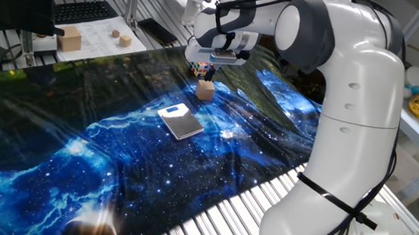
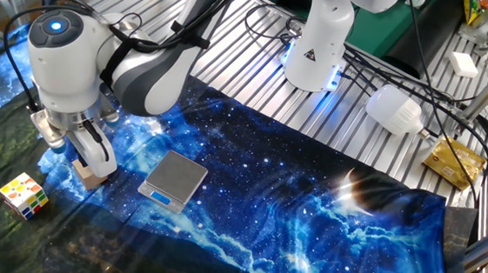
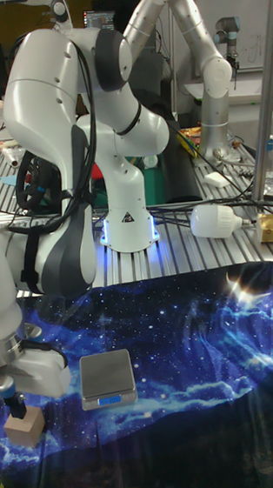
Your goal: Place the block on the scale
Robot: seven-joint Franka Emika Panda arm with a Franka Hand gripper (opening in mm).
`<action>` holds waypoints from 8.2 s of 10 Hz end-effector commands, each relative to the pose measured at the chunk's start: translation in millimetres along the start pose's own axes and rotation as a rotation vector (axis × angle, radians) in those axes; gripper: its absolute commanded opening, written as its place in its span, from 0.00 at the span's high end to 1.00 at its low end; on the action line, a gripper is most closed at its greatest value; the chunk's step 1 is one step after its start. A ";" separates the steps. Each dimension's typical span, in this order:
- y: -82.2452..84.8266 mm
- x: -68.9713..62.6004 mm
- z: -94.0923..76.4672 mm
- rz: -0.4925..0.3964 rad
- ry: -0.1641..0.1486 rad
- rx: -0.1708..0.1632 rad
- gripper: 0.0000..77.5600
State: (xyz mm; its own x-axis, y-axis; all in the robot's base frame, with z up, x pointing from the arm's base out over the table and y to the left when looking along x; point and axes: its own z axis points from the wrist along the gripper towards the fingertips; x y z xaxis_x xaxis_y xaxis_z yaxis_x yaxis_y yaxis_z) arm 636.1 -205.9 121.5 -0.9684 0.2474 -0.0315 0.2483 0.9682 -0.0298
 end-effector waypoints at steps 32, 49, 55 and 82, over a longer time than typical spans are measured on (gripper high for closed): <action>1.7 5.3 31.4 -0.026 -0.007 -0.002 0.00; 1.3 5.2 34.1 -0.061 -0.003 0.000 0.98; -2.9 6.0 7.7 -0.047 0.010 0.011 0.98; 43.5 49.6 -30.0 -0.045 0.025 0.006 0.98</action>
State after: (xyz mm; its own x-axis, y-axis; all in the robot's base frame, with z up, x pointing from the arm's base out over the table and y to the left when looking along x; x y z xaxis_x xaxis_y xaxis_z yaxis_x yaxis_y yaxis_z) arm 597.3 -150.0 146.8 -0.9632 0.2678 0.0248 0.2666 0.9629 -0.0423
